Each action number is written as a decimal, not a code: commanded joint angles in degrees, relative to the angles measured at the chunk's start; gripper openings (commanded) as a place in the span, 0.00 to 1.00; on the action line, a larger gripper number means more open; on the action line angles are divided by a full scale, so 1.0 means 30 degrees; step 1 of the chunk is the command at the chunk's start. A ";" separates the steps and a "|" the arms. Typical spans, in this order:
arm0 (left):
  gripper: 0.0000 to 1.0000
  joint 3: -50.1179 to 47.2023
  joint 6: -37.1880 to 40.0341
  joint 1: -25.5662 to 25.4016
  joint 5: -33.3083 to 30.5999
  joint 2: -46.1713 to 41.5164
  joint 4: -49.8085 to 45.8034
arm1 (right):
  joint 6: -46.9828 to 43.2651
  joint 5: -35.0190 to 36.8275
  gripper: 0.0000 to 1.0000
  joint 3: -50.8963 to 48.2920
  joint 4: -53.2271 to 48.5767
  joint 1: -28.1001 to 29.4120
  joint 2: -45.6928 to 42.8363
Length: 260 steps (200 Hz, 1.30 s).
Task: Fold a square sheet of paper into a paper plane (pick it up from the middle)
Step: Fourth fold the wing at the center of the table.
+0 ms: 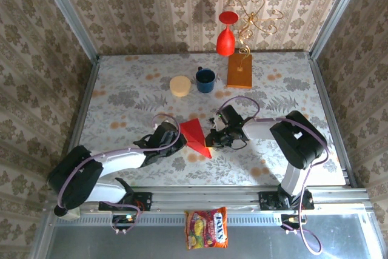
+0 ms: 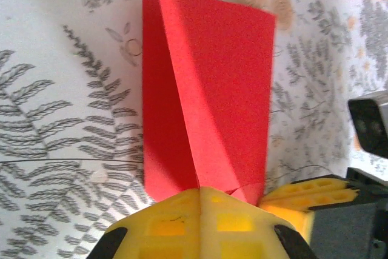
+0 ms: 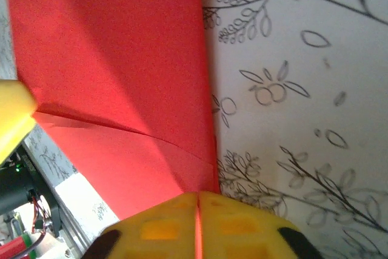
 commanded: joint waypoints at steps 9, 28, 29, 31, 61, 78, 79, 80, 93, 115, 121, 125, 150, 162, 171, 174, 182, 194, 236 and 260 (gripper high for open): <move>0.00 0.0616 -0.1383 -0.0294 -0.0374 -0.0552 -0.1638 | -0.1129 0.1029 0.22 0.0288 -0.2150 -0.0084 -0.2555; 0.00 0.0909 -0.2173 -0.0697 -0.0864 -0.0677 -0.2544 | -0.1917 0.1970 0.27 0.0369 -0.3195 0.0279 -0.3962; 0.00 0.0914 -0.2211 -0.0714 -0.0880 -0.0681 -0.2574 | -0.1959 0.2038 0.27 0.0377 -0.3282 0.0306 -0.4021; 0.00 0.0940 -0.2336 -0.0763 -0.0966 -0.0706 -0.2641 | -0.2064 0.2184 0.28 0.0405 -0.3420 0.0400 -0.4132; 0.00 0.0928 -0.4571 -0.1375 -0.1937 -0.1074 -0.3725 | -0.3428 0.5248 0.32 0.0621 -0.4820 0.2515 -0.5018; 0.00 0.0759 -0.5972 -0.1662 -0.2540 -0.1483 -0.4184 | -0.3839 0.7041 0.37 0.0394 -0.4834 0.3725 -0.5251; 0.00 0.0751 -0.6030 -0.1694 -0.2568 -0.1509 -0.4215 | -0.3887 0.7137 0.37 0.0390 -0.4833 0.3802 -0.5266; 0.00 0.0747 -0.6132 -0.1696 -0.2612 -0.1536 -0.4259 | -0.3911 0.7214 0.38 0.0373 -0.4833 0.3884 -0.5274; 0.00 0.0743 -0.6993 -0.1867 -0.2951 -0.1864 -0.4709 | -0.4214 0.8345 0.43 0.0247 -0.4680 0.4791 -0.5381; 0.00 0.0692 -0.8169 -0.1961 -0.3224 -0.2388 -0.5290 | -0.4575 0.9786 0.48 0.0223 -0.4450 0.6160 -0.5402; 0.00 0.0635 -0.8426 -0.1960 -0.3262 -0.2510 -0.5370 | -0.4636 1.0244 0.49 0.0266 -0.4398 0.6491 -0.5385; 0.00 0.0577 -0.8626 -0.1935 -0.3270 -0.2584 -0.5405 | -0.4709 1.0550 0.50 0.0321 -0.4368 0.6710 -0.5364; 0.00 0.0268 -0.9487 -0.1975 -0.3292 -0.2914 -0.5534 | -0.5042 1.2071 0.54 0.0985 -0.4536 0.7694 -0.4800; 0.00 0.0105 -0.9794 -0.1996 -0.3299 -0.3049 -0.5456 | -0.5236 1.2624 0.54 0.1405 -0.4727 0.8056 -0.4368; 0.00 -0.0002 -0.9996 -0.2019 -0.3329 -0.3122 -0.5474 | -0.5353 1.3067 0.54 0.1661 -0.4800 0.8308 -0.4013; 0.00 -0.0031 -1.0026 -0.2012 -0.3329 -0.3165 -0.5476 | -0.5405 1.3191 0.54 0.1757 -0.4811 0.8376 -0.3889; 0.00 -0.0091 -1.0099 -0.2003 -0.3329 -0.3254 -0.5469 | -0.5493 1.3569 0.54 0.1974 -0.4935 0.8553 -0.3612; 0.00 -0.0135 -1.0201 -0.2034 -0.3329 -0.3347 -0.5547 | -0.5622 1.3954 0.54 0.2216 -0.5005 0.8726 -0.3220; 0.00 -0.0333 -1.0443 -0.2020 -0.3358 -0.3541 -0.5396 | -0.5914 1.4437 0.52 0.2547 -0.4848 0.8859 -0.2187; 0.00 -0.0399 -1.0520 -0.2010 -0.3285 -0.3527 -0.5237 | -0.5987 1.4461 0.53 0.2729 -0.4800 0.9012 -0.1894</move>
